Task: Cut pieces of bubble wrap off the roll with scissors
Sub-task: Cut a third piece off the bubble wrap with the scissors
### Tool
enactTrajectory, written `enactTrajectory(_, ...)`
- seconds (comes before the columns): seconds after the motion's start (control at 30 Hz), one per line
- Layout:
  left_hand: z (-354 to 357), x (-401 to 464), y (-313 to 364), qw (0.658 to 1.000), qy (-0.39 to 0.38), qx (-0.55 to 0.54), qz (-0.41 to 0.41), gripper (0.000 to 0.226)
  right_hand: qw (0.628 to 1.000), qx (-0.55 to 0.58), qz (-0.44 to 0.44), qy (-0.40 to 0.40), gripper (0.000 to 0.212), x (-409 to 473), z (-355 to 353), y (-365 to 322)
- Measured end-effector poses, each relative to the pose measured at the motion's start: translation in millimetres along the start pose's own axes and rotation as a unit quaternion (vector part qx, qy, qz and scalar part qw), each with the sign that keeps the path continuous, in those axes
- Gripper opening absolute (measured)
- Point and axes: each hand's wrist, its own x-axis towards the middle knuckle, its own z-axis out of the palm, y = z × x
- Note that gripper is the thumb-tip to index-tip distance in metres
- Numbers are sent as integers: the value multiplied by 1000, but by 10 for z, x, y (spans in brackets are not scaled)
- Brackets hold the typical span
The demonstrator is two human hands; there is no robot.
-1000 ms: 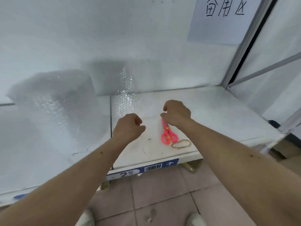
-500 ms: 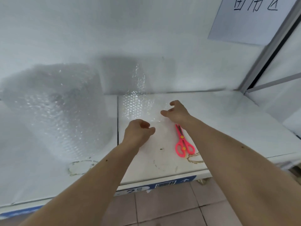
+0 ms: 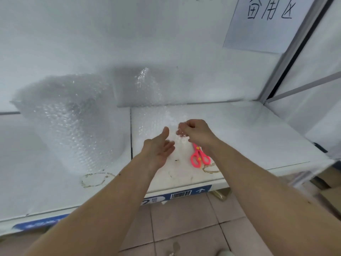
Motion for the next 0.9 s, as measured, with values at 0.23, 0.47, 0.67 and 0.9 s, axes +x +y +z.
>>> enactTrajectory(0.23, -105, -127, -85, 998, 13, -65, -21, 21, 998, 48, 28, 34, 24, -314, 70, 65)
enactTrajectory(0.47, -122, -54, -84, 999, 11, -39, 0, 18, 991, 15, 63, 114, 38, -373, -44, 443)
enactTrajectory(0.67, -92, 54, -94, 999, 48, 8, -5, 19, 947, -286, 92, 111, 14, -308, -103, 639)
enactTrajectory(0.9, -30, 67, -101, 999, 35, -18, -32, 19, 936, -305, 127, 121, 38, -265, -171, 600)
